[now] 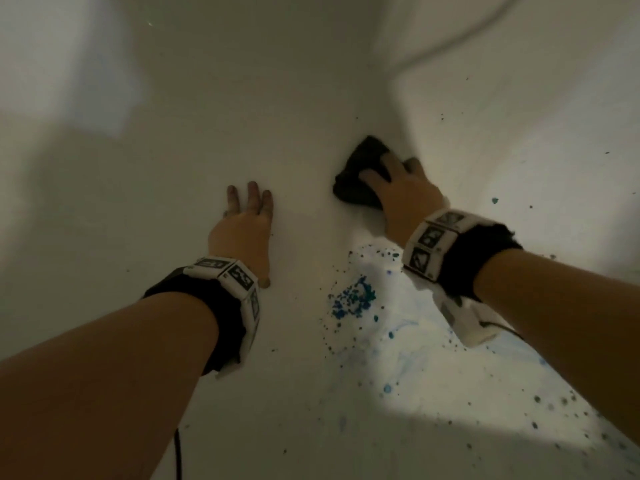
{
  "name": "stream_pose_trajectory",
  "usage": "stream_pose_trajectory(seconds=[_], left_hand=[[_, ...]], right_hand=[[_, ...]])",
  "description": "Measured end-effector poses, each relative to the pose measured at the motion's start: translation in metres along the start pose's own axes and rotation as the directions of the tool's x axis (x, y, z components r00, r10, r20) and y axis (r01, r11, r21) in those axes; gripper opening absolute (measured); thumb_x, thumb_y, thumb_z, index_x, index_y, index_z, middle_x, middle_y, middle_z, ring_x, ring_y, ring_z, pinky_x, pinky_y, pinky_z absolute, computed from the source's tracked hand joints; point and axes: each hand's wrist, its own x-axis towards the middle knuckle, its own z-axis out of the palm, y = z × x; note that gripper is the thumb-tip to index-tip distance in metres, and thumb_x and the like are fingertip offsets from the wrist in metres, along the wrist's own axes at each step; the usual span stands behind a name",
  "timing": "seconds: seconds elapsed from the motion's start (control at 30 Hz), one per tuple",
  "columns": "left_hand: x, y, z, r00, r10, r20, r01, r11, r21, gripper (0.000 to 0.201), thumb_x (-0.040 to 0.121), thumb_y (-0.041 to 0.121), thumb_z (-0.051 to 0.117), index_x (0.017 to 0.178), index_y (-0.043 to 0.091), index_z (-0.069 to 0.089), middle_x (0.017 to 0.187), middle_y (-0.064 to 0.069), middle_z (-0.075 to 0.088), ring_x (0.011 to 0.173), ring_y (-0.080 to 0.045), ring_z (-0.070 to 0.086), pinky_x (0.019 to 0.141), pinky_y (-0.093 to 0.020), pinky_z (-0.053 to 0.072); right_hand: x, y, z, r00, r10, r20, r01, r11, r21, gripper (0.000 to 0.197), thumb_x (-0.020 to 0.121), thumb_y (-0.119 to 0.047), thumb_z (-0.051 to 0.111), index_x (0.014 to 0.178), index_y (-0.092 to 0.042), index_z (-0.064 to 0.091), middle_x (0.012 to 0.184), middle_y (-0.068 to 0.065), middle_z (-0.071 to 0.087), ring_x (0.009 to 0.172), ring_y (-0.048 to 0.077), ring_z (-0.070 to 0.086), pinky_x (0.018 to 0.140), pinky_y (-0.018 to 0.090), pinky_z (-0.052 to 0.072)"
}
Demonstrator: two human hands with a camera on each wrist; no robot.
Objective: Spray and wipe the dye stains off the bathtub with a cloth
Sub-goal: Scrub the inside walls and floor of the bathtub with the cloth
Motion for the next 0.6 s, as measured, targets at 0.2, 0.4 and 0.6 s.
stream_pose_trajectory(seconds=[0.2, 0.4, 0.6], left_hand=[[0.001, -0.002, 0.004, 1.0, -0.002, -0.005, 0.002, 1.0, -0.011, 0.126, 0.069, 0.024, 0.081, 0.147, 0.009, -0.017, 0.152, -0.01, -0.026, 0.142, -0.034, -0.015, 0.113, -0.04, 0.022], [-0.001, 0.0, -0.001, 1.0, -0.015, -0.017, 0.015, 1.0, -0.023, 0.126, 0.068, 0.023, 0.081, 0.147, 0.01, -0.016, 0.153, -0.008, -0.025, 0.142, -0.034, -0.014, 0.112, -0.041, 0.025], [-0.001, 0.001, 0.002, 1.0, -0.017, -0.009, 0.017, 1.0, -0.007, 0.127, 0.069, 0.027, 0.081, 0.147, 0.011, -0.018, 0.153, -0.008, -0.026, 0.143, -0.033, -0.014, 0.11, -0.041, 0.028]], right_hand=[[-0.064, -0.003, 0.04, 0.954, -0.291, 0.074, 0.287, 0.956, 0.057, 0.063, 0.051, 0.003, 0.082, 0.11, -0.016, 0.065, 0.125, 0.017, 0.054, 0.106, 0.042, 0.054, 0.065, 0.044, 0.058], [-0.035, 0.039, -0.039, 0.853, -0.048, -0.521, 0.127, 0.985, 0.119, 0.036, 0.078, 0.005, 0.059, 0.111, -0.006, 0.065, 0.118, 0.023, 0.055, 0.107, 0.044, 0.051, 0.086, 0.054, 0.046], [0.02, 0.061, -0.077, 0.797, 0.248, -0.55, -0.05, 0.935, 0.35, 0.043, 0.092, -0.024, 0.042, 0.132, -0.01, 0.042, 0.136, 0.013, 0.034, 0.122, 0.027, 0.043, 0.098, 0.039, 0.037]])
